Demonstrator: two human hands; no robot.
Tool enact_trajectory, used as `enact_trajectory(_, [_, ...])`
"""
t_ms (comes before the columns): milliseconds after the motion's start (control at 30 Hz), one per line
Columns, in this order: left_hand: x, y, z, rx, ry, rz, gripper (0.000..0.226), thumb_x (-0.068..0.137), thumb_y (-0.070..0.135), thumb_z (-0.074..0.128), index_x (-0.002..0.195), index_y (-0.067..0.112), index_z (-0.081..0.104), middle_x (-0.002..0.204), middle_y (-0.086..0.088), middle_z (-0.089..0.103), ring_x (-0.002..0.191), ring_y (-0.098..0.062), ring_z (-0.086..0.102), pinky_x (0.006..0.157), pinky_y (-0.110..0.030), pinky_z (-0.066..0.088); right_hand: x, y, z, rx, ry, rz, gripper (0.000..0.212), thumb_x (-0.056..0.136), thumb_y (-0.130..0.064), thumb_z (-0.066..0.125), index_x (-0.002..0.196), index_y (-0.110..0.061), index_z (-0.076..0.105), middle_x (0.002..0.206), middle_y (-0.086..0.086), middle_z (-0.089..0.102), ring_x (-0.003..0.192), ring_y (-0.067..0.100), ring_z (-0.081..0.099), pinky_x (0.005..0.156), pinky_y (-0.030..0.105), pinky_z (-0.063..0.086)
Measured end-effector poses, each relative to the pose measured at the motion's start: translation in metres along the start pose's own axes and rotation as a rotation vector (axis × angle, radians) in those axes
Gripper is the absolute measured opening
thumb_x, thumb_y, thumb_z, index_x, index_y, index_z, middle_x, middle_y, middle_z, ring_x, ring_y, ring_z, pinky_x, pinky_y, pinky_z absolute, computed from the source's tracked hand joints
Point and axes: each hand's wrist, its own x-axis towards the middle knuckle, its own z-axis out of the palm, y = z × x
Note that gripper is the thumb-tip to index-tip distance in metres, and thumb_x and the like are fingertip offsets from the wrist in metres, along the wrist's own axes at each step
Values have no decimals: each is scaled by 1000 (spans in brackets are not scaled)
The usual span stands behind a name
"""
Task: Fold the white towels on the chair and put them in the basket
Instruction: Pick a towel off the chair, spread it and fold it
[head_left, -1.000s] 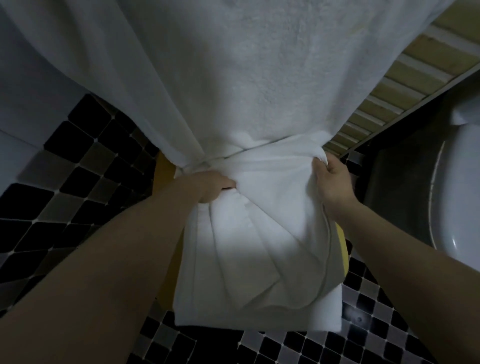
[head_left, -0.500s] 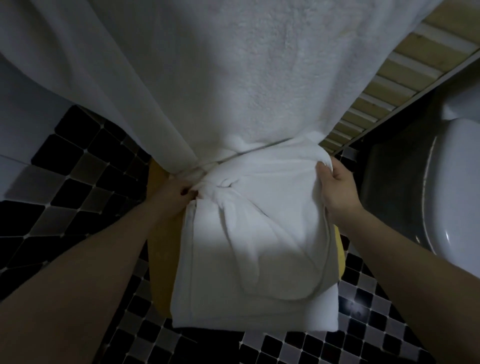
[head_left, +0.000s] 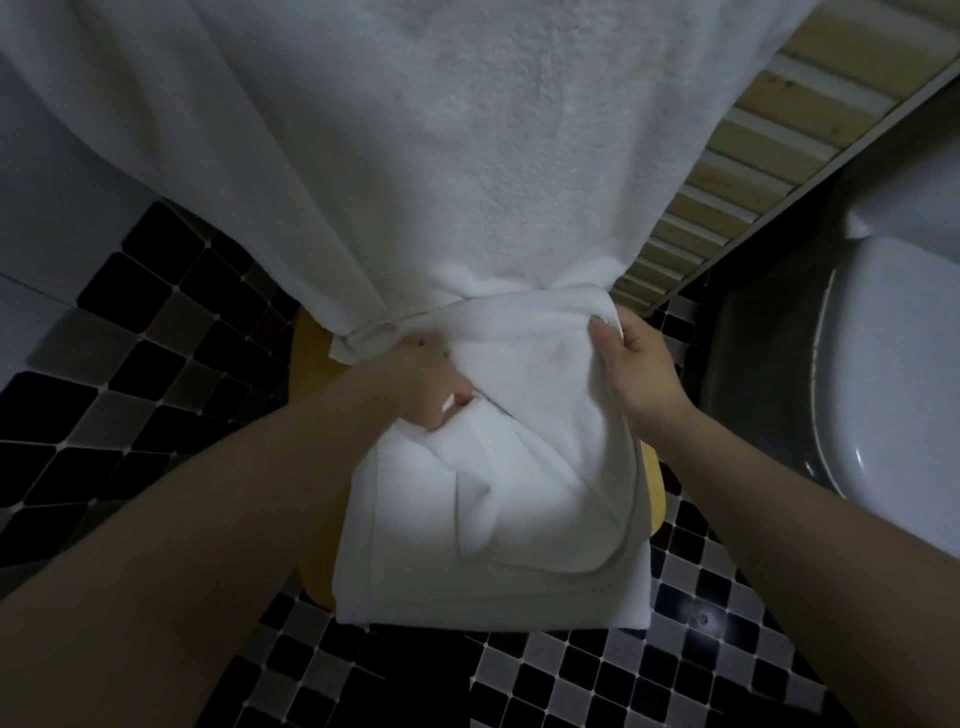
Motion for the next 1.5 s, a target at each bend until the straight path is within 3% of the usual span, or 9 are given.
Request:
enact_trajectory(267, [-24,-7,42,148,386,186,26,73,6,43,85,9,66,85,-9,66,77,-31,67,60,-39,54,-13,-1,-4,-117,-43,-46,26,99,-16,41,115,-15,62,100,-6,65,94,11,61,84,26,47])
enact_trajectory(400, [-18,15,33,270,85,106,42,92,16,32,132,19,46,127,-8,46,121,-29,40,101,-36,31,-17,4,-2,-83,-76,-36,26,99,-16,41,115,-13,62,105,1,66,101,21,62,89,33,49])
enact_trajectory(633, [-72,11,44,47,627,-71,23,40,7,68,60,12,58,63,-4,63,65,-26,63,69,-33,33,-28,11,-9,-163,-97,-63,22,99,-18,44,108,-16,63,97,-2,67,91,16,63,76,20,50])
enact_trajectory(767, [-104,17,113,176,482,11,58,30,23,86,84,25,62,94,-3,61,87,-23,48,72,-39,47,-41,13,-9,-427,-109,-212,22,96,-21,48,96,-8,65,81,18,66,77,34,60,69,44,48])
enact_trajectory(1000, [-100,59,103,-92,209,39,102,70,51,67,147,25,7,152,-1,16,140,-23,17,114,-39,19,-64,14,6,-464,-183,-256,26,95,-18,50,84,5,54,75,21,57,70,20,46,59,25,29])
enact_trajectory(1133, [-97,84,97,-587,350,-447,88,82,64,41,149,22,4,157,-5,8,143,-26,13,113,-39,21,-73,15,7,-513,-207,-273,20,96,-17,46,92,-1,56,76,12,59,71,22,50,63,29,33])
enact_trajectory(1267, [-93,85,104,-1323,459,-769,66,88,19,58,143,14,21,120,-9,47,104,-27,52,85,-36,47,-81,5,15,-540,-256,-265,25,96,-17,44,119,-14,54,72,12,58,67,25,50,64,35,37])
enact_trajectory(1400, [-104,94,106,-909,438,-635,4,91,8,45,90,10,41,75,2,44,60,-10,42,49,-21,33,-91,-11,22,-385,-272,-240,56,90,-12,43,142,-31,35,104,17,67,90,32,60,79,34,45])
enact_trajectory(1500, [-108,103,111,-785,127,-423,12,93,16,44,103,9,49,95,-4,52,88,-22,55,66,-27,39,-96,-22,32,-461,-391,-301,65,86,-16,45,146,-31,27,90,8,67,73,26,57,64,29,38])
